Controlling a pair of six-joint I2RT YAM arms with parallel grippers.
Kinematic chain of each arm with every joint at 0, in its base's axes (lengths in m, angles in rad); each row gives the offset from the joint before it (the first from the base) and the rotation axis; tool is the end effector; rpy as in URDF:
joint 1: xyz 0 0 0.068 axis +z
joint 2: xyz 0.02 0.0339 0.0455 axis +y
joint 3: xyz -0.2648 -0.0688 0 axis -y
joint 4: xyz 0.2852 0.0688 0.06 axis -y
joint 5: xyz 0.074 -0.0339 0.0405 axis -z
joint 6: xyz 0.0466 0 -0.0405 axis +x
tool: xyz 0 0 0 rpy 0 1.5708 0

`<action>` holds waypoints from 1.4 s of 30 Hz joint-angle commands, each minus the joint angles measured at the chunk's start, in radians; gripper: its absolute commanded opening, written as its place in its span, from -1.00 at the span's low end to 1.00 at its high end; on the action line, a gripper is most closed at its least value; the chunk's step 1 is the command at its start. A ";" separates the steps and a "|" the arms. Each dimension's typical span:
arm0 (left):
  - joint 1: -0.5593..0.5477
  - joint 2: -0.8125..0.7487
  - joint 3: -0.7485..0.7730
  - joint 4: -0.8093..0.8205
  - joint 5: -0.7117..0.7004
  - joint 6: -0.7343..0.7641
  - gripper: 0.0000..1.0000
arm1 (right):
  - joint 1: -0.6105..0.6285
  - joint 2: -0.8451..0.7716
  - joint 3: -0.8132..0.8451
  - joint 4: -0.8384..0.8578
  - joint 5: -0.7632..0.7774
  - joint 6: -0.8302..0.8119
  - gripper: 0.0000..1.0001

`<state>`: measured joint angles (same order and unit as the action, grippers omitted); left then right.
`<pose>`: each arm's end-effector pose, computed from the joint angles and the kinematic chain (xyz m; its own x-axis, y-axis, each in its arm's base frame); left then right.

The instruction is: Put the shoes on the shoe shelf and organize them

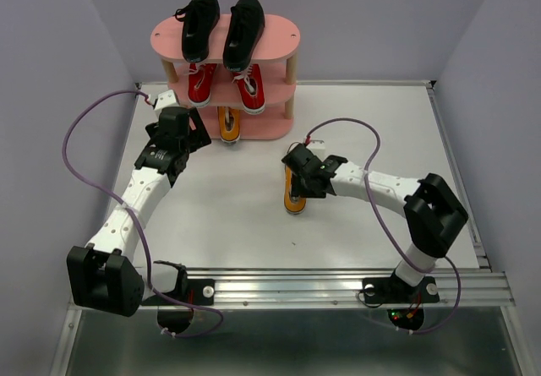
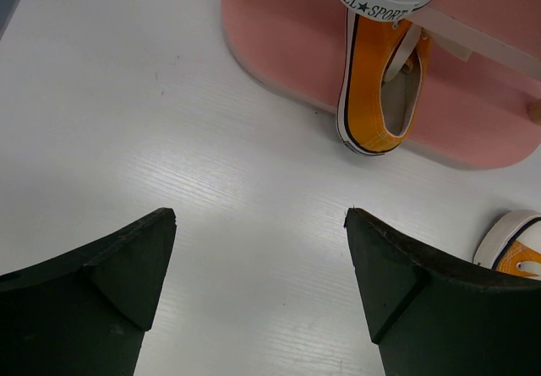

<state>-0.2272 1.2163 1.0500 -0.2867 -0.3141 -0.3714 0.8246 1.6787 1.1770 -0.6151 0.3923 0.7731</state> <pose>0.3205 -0.0593 0.3220 -0.3769 -0.2671 -0.8869 -0.2073 0.9575 -0.2003 0.2702 0.2660 0.1870 -0.8310 0.0517 -0.5538 0.0219 0.9979 0.0603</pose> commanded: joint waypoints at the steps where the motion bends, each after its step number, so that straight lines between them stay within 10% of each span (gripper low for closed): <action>1: 0.005 -0.001 0.050 0.027 -0.006 0.014 0.86 | -0.004 0.038 -0.002 0.063 -0.016 -0.017 0.11; 8: 0.005 -0.001 0.048 0.026 -0.010 0.019 0.86 | -0.004 0.088 -0.023 0.103 -0.055 -0.017 -0.05; 13: 0.006 0.000 0.048 0.027 -0.013 0.020 0.86 | -0.004 0.073 -0.020 0.115 -0.058 -0.047 -0.98; 26: 0.005 -0.001 0.067 0.021 -0.033 0.020 0.86 | 0.015 -0.013 0.170 0.034 0.040 -0.201 -0.99; 42: 0.008 -0.035 0.053 0.011 -0.059 0.042 0.86 | -0.045 0.297 0.552 0.035 0.109 -0.190 -0.99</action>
<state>-0.2272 1.2160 1.0725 -0.2817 -0.3420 -0.3519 0.8097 1.9484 1.6226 -0.6422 0.4389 0.5793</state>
